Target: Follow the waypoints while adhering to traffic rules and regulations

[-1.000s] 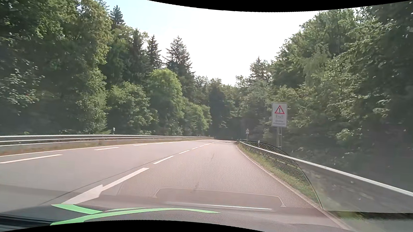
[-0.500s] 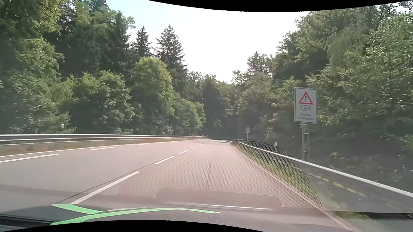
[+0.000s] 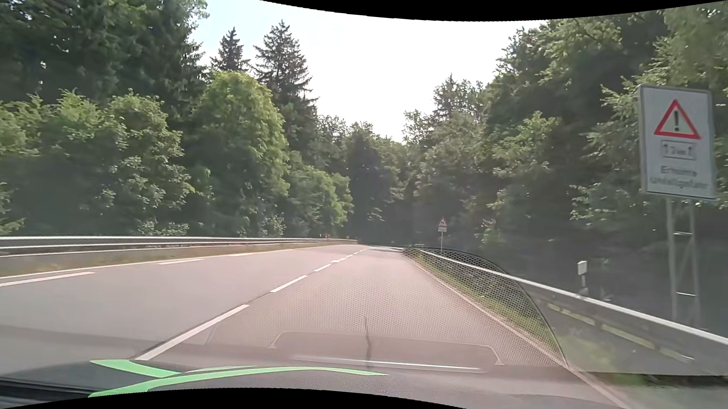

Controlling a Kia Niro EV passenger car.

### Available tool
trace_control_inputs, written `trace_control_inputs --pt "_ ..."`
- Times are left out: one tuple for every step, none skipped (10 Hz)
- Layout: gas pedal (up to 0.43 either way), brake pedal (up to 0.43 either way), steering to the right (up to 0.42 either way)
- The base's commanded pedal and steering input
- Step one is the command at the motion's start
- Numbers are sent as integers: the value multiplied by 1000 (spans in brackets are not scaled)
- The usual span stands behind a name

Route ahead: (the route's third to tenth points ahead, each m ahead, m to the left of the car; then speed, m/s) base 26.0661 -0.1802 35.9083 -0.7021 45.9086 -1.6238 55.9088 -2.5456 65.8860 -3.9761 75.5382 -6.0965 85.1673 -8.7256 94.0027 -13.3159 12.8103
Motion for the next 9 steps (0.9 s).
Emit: trace_control_inputs --pt "169 0 17" --pt "157 0 17" --pt "150 0 17" --pt "138 0 17" --pt "130 0 17" --pt "130 0 17" --pt "118 0 16" --pt "110 0 16" --pt "87 0 15"
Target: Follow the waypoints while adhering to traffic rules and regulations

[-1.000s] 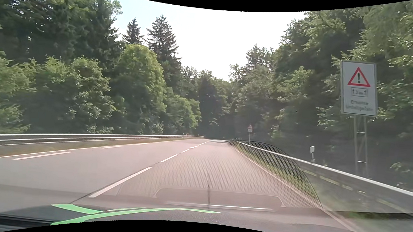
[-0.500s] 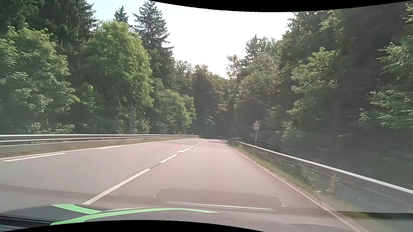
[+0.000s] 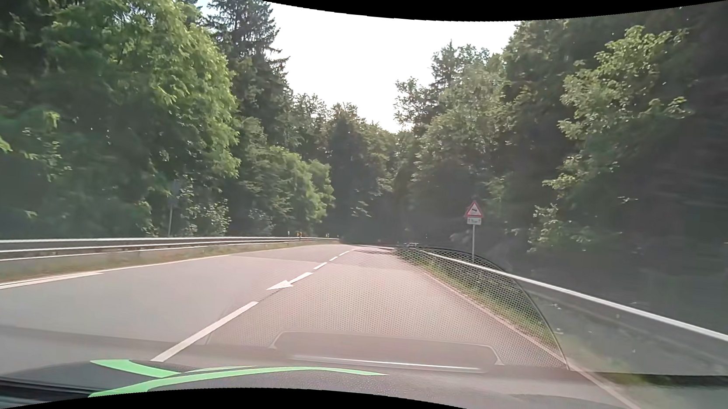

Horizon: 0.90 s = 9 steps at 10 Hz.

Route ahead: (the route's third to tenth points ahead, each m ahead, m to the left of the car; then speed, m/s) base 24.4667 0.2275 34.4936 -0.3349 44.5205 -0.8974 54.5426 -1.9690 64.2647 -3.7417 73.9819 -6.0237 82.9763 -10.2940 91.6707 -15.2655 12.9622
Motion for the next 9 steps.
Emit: trace_control_inputs --pt "67 0 10" --pt "0 0 8" --pt "0 0 8" --pt "0 0 8" --pt "0 0 6" --pt "0 0 4" --pt "0 0 4" --pt "0 0 4" --pt "0 0 4"
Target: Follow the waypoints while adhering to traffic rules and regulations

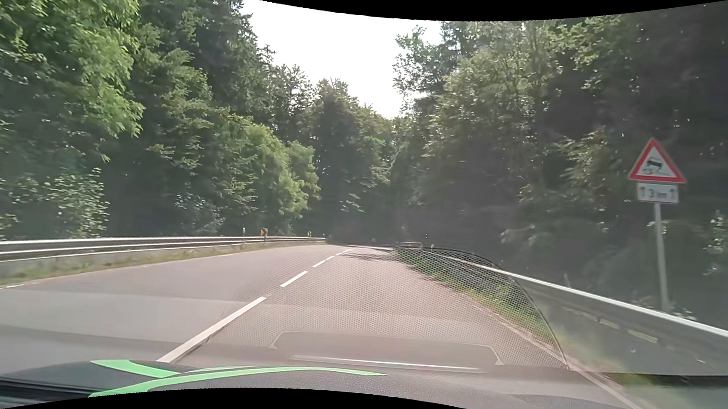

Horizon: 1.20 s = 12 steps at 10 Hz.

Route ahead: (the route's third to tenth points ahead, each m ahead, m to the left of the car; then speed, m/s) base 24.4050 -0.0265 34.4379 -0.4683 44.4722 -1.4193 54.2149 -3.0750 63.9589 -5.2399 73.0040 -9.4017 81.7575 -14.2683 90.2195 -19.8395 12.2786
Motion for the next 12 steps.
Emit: trace_control_inputs --pt "0 0 3" --pt "0 0 3" --pt "0 0 2" --pt "0 0 0" --pt "0 0 0" --pt "20 0 0" --pt "20 0 0" --pt "20 0 0" --pt "20 0 0" --pt "28 0 0" --pt "28 0 0" --pt "39 0 0"
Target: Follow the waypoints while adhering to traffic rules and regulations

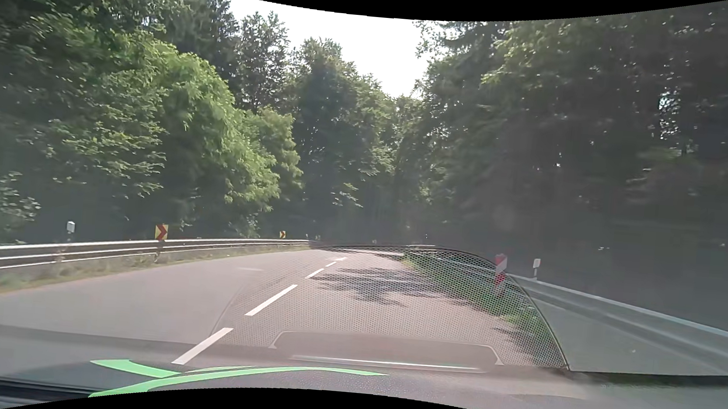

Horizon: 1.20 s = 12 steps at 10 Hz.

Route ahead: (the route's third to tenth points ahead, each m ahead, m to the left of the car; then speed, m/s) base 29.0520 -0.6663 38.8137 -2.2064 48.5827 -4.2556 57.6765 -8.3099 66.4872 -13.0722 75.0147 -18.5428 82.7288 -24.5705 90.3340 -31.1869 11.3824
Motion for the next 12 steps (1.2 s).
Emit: trace_control_inputs --pt "39 0 0" --pt "39 0 0" --pt "39 0 1" --pt "47 0 2" --pt "47 0 3" --pt "47 0 5" --pt "47 0 6" --pt "59 0 7" --pt "59 0 7" --pt "59 0 8" --pt "59 0 8" --pt "59 0 8"
